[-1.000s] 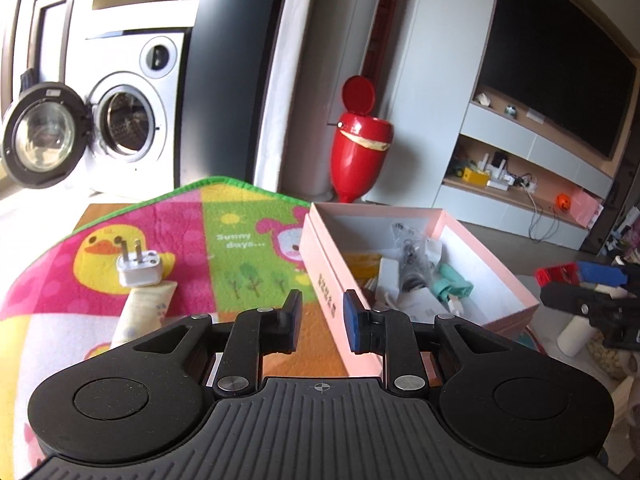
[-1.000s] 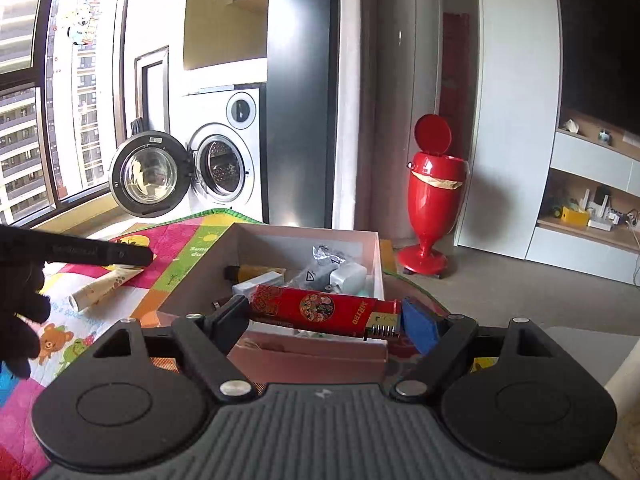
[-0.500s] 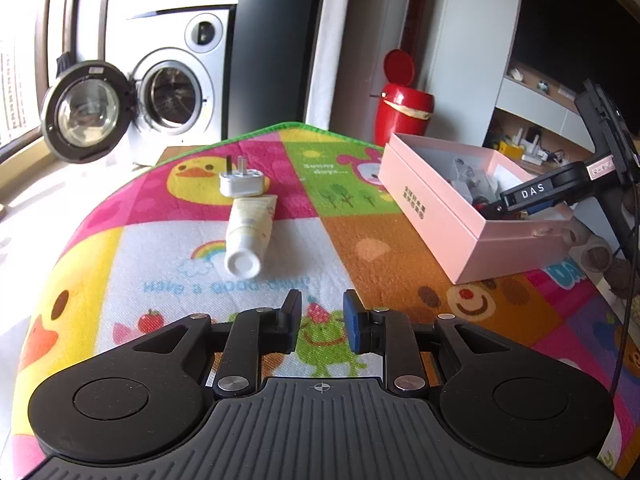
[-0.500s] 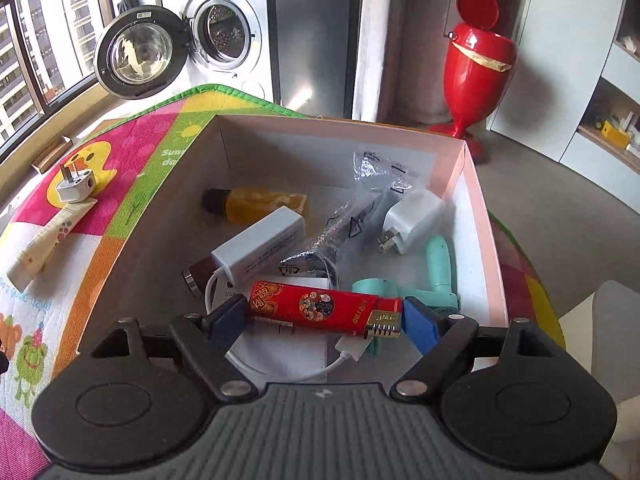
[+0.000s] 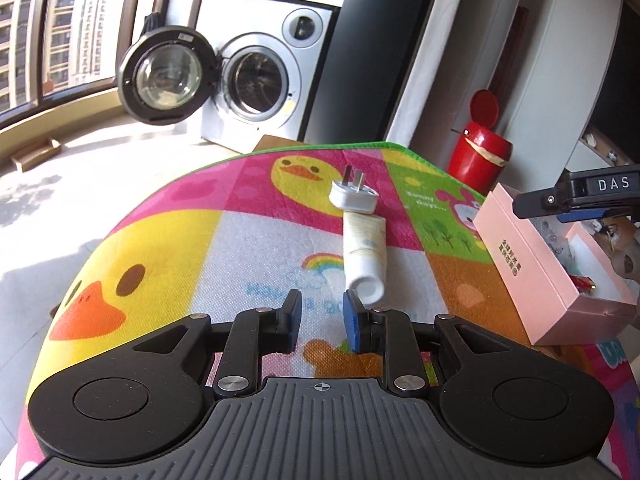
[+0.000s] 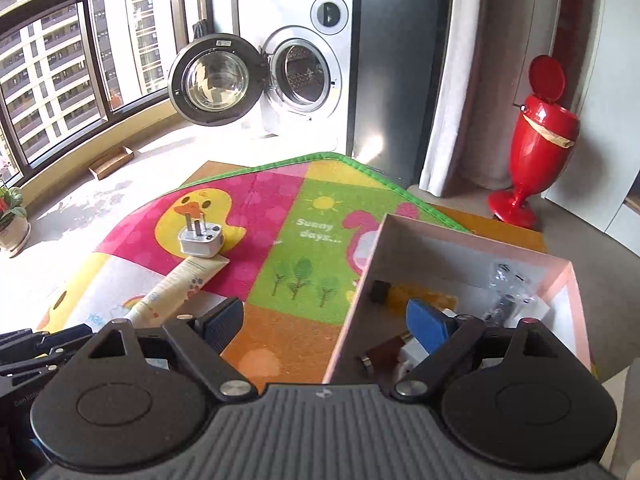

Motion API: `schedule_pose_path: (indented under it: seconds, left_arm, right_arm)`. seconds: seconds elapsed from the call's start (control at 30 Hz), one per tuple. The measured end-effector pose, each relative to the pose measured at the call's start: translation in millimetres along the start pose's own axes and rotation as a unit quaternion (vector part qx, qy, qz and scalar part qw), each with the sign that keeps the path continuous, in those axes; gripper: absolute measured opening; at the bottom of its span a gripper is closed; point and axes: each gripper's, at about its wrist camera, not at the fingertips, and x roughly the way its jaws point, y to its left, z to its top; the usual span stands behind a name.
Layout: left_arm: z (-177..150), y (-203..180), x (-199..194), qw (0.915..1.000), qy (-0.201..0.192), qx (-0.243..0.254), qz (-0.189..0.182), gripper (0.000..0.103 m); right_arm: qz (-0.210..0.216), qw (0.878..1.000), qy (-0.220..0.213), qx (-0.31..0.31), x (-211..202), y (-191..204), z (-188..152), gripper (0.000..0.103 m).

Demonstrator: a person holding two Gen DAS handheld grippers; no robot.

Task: Organize rigid objects
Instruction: 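Grasp the white cream tube with the left tool while the right tool grasps the white plug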

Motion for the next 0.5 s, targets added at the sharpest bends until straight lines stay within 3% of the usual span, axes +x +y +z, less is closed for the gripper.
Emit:
schedule_pose_path:
  seconds: [0.13, 0.27, 0.4, 0.47, 0.5]
  left_arm:
    - [-4.0, 9.0, -0.2, 0.9999, 0.015, -0.003, 0.006, 0.025]
    - [-5.9, 13.2, -2.2, 0.9998, 0.019, 0.003, -0.003, 0.025]
    - [-4.6, 16.7, -2.3, 0.9997, 0.022, 0.000, -0.011, 0.025]
    - [-3.9, 18.3, -1.8, 0.9996, 0.022, -0.002, -0.014, 0.025]
    - [-2.7, 18.7, -0.8, 0.9996, 0.023, -0.003, -0.016, 0.025]
  right_arm:
    - [0.039, 0.999, 0.020, 0.000, 48.5, 48.5, 24.1, 0.092]
    - [0.019, 0.999, 0.037, 0.001, 99.6, 78.2, 40.4, 0.091]
    - [0.021, 0.997, 0.067, 0.021, 132.5, 82.6, 48.4, 0.091]
    - [0.019, 0.997, 0.066, 0.025, 137.4, 83.2, 49.4, 0.083]
    - [0.023, 0.997, 0.068, 0.021, 137.8, 83.0, 49.2, 0.067]
